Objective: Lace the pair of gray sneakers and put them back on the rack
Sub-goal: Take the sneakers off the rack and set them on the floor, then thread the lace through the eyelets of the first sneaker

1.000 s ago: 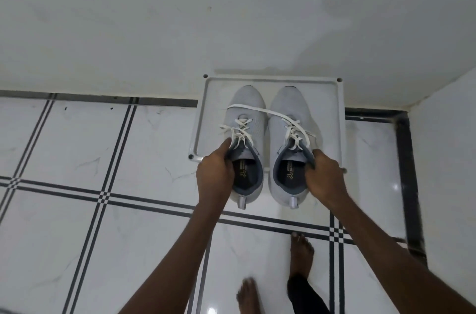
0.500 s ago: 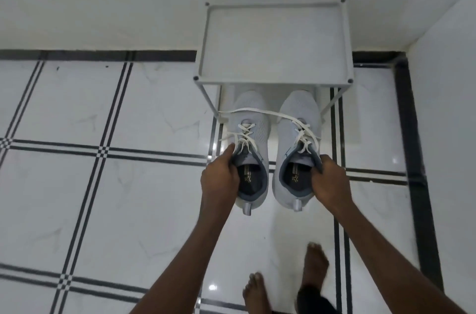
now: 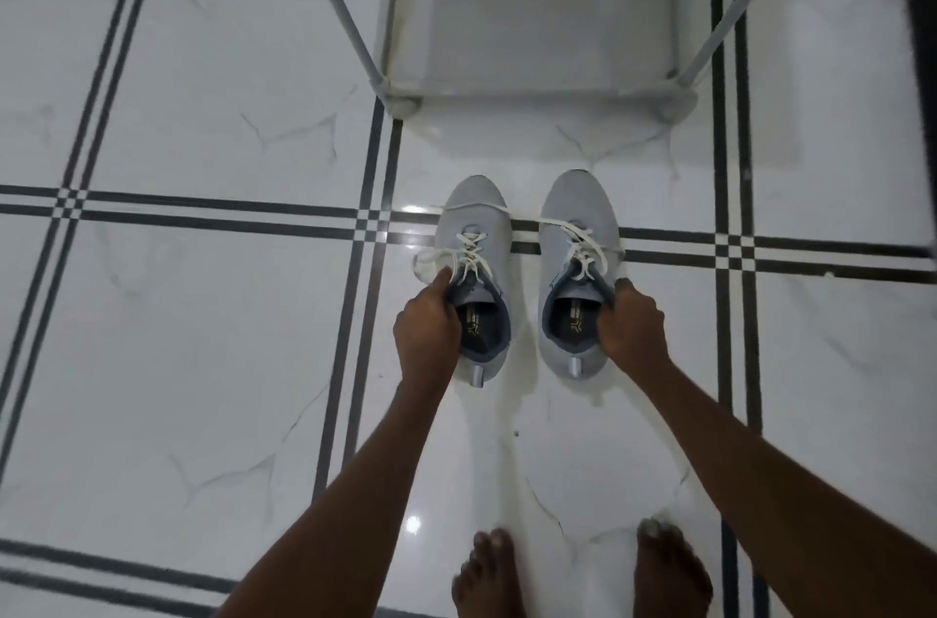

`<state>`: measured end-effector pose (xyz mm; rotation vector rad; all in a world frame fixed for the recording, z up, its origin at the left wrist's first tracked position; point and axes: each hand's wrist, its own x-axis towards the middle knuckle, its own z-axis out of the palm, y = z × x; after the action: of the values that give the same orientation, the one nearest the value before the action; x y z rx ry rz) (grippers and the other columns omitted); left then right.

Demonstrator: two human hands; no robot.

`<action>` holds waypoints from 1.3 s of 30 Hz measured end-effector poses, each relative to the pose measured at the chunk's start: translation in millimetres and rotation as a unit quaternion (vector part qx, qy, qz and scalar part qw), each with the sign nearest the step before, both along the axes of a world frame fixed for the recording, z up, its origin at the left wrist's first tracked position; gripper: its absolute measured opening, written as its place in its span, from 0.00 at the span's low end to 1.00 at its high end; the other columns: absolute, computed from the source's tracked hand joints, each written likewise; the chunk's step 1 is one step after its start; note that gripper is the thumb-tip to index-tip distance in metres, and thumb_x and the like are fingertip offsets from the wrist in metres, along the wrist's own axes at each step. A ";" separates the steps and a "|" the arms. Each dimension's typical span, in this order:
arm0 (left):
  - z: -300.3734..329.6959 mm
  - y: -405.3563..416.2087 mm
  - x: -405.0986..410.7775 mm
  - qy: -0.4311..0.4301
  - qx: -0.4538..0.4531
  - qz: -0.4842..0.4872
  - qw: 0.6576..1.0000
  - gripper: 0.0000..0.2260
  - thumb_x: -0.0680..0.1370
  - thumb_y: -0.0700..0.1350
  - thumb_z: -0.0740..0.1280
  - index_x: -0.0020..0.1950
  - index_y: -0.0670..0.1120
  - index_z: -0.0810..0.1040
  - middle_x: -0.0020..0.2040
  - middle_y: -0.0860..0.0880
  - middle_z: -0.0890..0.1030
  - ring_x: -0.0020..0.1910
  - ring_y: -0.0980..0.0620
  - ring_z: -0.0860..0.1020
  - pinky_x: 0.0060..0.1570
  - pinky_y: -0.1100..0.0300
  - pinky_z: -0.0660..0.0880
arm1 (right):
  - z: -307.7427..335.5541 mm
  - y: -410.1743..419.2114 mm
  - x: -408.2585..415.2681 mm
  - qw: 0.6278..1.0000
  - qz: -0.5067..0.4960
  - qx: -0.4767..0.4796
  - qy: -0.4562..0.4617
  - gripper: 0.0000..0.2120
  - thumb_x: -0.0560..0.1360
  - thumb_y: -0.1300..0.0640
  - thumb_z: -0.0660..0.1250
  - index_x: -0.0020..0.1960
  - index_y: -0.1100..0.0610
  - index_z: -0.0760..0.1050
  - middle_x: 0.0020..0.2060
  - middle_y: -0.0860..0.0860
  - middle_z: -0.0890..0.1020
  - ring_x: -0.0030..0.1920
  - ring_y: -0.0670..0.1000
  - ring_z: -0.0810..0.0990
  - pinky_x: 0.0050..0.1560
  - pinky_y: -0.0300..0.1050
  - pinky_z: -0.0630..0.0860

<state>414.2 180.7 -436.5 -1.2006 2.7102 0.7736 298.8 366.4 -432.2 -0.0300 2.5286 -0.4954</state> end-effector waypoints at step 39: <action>-54.8 -163.7 -21.3 0.007 0.080 -0.093 0.992 0.16 0.78 0.55 0.68 0.57 0.45 0.81 0.51 0.47 0.84 0.49 0.49 0.81 0.50 0.56 0.76 | -57.9 -184.2 -49.2 0.889 0.429 0.118 0.103 0.20 0.72 0.43 0.69 0.55 0.57 0.76 0.52 0.55 0.82 0.52 0.58 0.80 0.42 0.44 0.69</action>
<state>392.9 17.0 -491.2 -0.8972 2.6620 0.9551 249.6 182.3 -490.0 -1.1015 2.4308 0.1863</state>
